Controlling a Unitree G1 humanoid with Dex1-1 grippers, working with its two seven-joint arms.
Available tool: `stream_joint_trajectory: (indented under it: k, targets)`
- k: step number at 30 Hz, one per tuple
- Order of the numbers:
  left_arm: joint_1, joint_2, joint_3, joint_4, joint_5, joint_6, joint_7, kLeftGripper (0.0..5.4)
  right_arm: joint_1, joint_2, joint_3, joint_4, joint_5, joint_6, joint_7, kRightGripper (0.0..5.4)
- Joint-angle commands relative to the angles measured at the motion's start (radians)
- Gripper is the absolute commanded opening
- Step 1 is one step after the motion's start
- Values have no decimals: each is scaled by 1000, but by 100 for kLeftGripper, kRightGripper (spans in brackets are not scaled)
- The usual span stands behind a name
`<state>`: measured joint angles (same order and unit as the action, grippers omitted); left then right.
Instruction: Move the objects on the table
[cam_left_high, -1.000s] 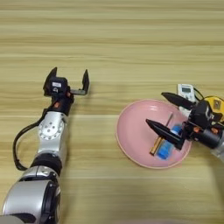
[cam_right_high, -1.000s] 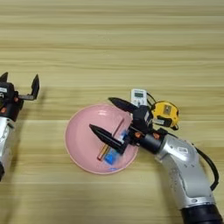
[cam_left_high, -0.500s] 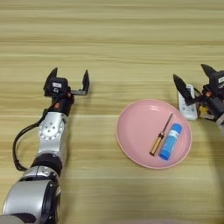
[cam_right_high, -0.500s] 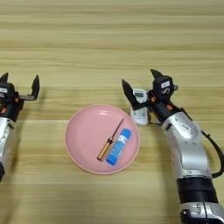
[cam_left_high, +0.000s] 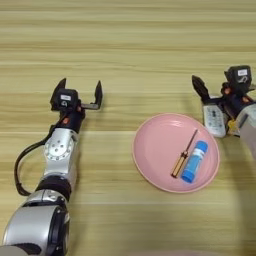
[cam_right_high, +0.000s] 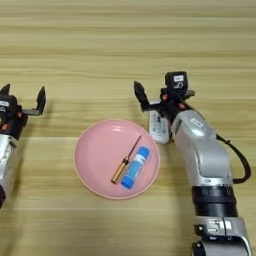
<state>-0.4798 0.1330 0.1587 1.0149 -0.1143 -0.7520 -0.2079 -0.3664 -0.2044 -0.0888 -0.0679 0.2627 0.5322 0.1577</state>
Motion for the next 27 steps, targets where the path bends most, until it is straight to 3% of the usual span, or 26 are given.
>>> stream_joint_trajectory:
  k: [1, 2, 9, 15, 27]
  targets:
    - [-18, -3, -2, 13, 11, -3, 3, 540, -126, 50, 9, -30, 22, 210, -74, 539]
    - [-19, -4, -2, 14, 11, -4, 4, 540, -144, 62, 11, -28, 31, 248, -80, 539]
    - [-25, -7, -2, 17, 11, -4, 10, 540, -191, 122, 22, 61, -66, 271, -213, 539]
    - [-23, -9, -2, 16, 11, -7, 12, 540, -172, 146, 8, 125, -119, 264, -280, 539]
    - [-22, -7, 0, 16, 10, -7, 10, 540, -115, 152, -18, 158, -154, 252, -305, 539]
